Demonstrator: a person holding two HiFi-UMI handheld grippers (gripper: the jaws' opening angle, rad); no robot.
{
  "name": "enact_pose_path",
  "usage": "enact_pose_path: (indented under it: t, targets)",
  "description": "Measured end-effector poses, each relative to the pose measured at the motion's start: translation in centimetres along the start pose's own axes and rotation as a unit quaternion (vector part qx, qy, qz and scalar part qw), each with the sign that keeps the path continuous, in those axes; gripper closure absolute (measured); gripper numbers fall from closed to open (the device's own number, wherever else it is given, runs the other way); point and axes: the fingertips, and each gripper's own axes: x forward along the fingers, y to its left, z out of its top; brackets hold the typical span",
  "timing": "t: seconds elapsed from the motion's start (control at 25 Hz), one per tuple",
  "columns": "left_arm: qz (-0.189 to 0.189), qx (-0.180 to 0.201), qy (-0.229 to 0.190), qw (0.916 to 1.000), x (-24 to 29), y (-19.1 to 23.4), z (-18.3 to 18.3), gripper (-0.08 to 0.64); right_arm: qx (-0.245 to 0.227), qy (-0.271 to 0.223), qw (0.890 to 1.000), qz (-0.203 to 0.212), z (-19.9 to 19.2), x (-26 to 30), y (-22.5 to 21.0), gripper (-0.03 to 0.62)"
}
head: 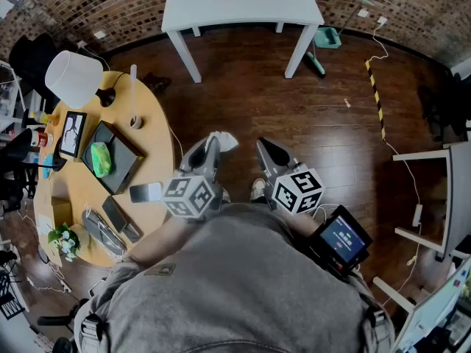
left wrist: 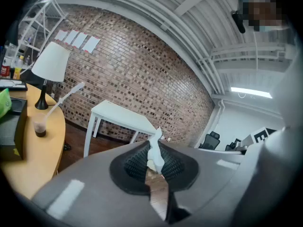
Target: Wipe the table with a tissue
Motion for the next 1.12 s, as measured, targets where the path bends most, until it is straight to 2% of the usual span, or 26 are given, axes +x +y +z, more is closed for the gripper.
enact_pose_path:
  t: [0.72,1.12]
  targets:
    - [0.004,0.013,0.0,0.9999,6.9,-5.2,0.1,0.532,-0.012,-0.008,1.0,0.006,4.1,-1.4,-7.5,0.581]
    - [-0.003,0.008,0.009,0.9999,13.0,-3.4,1.4,0.532,0.001,-0.006,1.0,-0.011,5.6,2.3,-11.6,0.581]
